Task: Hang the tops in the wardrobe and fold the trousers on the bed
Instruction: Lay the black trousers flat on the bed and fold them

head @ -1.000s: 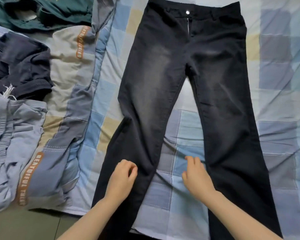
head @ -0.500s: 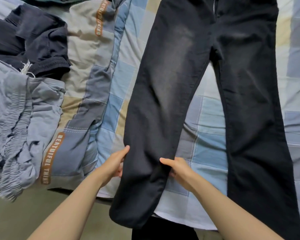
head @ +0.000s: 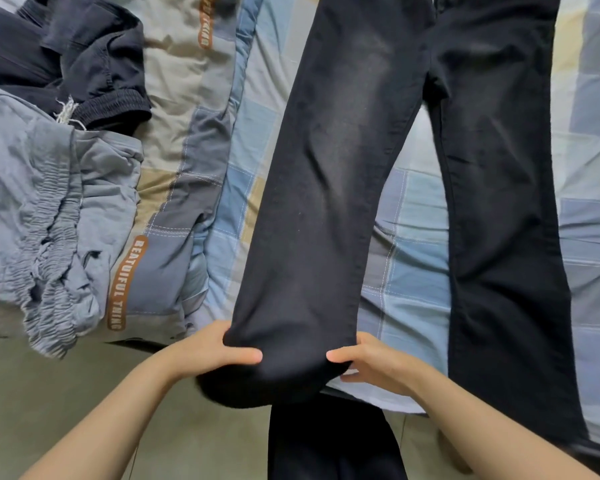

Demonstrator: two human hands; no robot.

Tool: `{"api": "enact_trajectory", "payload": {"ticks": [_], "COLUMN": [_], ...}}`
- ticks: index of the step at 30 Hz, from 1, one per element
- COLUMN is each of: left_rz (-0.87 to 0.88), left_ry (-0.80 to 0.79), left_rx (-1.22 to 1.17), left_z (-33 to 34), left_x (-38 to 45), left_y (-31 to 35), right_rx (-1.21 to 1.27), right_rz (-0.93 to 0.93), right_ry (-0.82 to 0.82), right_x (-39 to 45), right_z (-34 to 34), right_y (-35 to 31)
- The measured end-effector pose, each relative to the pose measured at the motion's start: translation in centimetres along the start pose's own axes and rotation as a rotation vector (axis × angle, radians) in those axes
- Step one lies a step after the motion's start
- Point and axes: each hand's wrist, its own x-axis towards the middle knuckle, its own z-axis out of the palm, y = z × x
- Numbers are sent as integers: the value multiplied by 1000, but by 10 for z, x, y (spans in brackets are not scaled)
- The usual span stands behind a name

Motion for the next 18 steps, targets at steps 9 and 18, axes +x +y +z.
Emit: {"api": "enact_trajectory", "payload": {"ticks": [9,18], "left_rz": [-363,-214], "left_ry": [105,522], "left_rx": [413,594], "left_z": [3,74], "left_x": [-11,54], "left_y": [-58,29], "right_rx": [-230,-575], "right_rz": [178,-58], "right_ry": [236,950], "right_x": [-5,-53], "right_z": [5,-101], "right_y": [44,39]}}
